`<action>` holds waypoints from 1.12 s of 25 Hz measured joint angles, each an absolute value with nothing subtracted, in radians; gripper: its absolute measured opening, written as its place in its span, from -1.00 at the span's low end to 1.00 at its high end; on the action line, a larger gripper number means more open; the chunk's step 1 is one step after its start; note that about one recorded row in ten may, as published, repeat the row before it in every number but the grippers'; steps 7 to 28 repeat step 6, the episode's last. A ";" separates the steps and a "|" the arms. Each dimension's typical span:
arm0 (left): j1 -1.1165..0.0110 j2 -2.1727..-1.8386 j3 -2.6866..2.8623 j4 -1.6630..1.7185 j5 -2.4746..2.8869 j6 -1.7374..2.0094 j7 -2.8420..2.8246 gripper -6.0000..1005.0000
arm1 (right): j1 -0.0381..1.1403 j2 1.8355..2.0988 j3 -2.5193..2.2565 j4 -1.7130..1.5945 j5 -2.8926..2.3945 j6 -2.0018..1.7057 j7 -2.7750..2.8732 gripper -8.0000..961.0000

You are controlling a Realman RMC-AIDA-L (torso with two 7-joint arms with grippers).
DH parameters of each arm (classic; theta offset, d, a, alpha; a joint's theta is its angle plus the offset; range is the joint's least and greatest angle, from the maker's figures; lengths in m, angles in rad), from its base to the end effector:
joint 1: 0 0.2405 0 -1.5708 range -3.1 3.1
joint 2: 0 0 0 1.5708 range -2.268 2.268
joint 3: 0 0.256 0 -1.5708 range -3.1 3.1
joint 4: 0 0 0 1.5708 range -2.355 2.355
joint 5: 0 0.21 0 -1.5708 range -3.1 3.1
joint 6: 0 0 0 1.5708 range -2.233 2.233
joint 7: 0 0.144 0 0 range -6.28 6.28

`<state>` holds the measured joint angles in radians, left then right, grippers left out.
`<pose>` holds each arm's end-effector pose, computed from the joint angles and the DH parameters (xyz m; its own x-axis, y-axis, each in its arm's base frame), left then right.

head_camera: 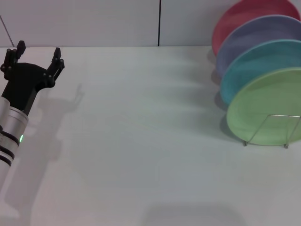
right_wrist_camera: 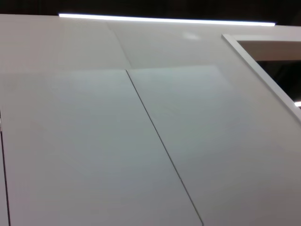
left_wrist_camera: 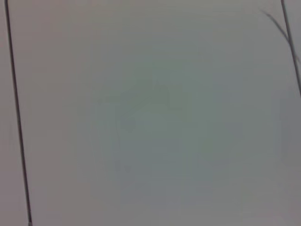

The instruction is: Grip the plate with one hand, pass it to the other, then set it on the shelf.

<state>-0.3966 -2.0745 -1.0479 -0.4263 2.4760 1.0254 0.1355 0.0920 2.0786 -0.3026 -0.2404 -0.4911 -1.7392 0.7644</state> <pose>-0.2838 0.3534 -0.0212 0.7975 -0.1316 0.5888 0.5686 -0.1625 -0.8064 0.4105 0.1517 0.1636 0.4729 0.6702 -0.5720 -0.8775 0.2995 -0.3746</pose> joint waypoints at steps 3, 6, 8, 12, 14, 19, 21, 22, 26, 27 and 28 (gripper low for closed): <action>-0.396 -2.076 -1.045 -0.425 2.472 1.024 0.135 0.69 | 0.092 2.080 -0.301 -0.212 -0.504 -1.760 0.750 0.32; -0.392 -2.077 -1.041 -0.425 2.471 1.025 0.135 0.69 | 0.095 2.080 -0.301 -0.201 -0.513 -1.765 0.744 0.32; -0.392 -2.077 -1.041 -0.425 2.471 1.025 0.135 0.69 | 0.095 2.080 -0.301 -0.201 -0.513 -1.765 0.744 0.32; -0.392 -2.077 -1.041 -0.425 2.471 1.025 0.135 0.69 | 0.095 2.080 -0.301 -0.201 -0.513 -1.765 0.744 0.32; -0.392 -2.077 -1.041 -0.425 2.471 1.025 0.135 0.69 | 0.095 2.080 -0.301 -0.201 -0.513 -1.765 0.744 0.32; -0.392 -2.077 -1.041 -0.425 2.471 1.025 0.135 0.69 | 0.095 2.080 -0.301 -0.201 -0.513 -1.765 0.744 0.32; -0.392 -2.077 -1.041 -0.425 2.471 1.025 0.135 0.69 | 0.095 2.080 -0.301 -0.201 -0.513 -1.765 0.744 0.32; -0.392 -2.077 -1.041 -0.425 2.471 1.025 0.135 0.69 | 0.095 2.080 -0.301 -0.201 -0.513 -1.765 0.744 0.32; -0.392 -2.077 -1.041 -0.425 2.471 1.025 0.135 0.69 | 0.095 2.080 -0.301 -0.201 -0.513 -1.765 0.744 0.32; -0.392 -2.077 -1.041 -0.425 2.471 1.025 0.135 0.69 | 0.095 2.080 -0.301 -0.201 -0.513 -1.765 0.744 0.32; -0.392 -2.077 -1.041 -0.425 2.471 1.025 0.135 0.69 | 0.095 2.080 -0.301 -0.201 -0.513 -1.765 0.744 0.32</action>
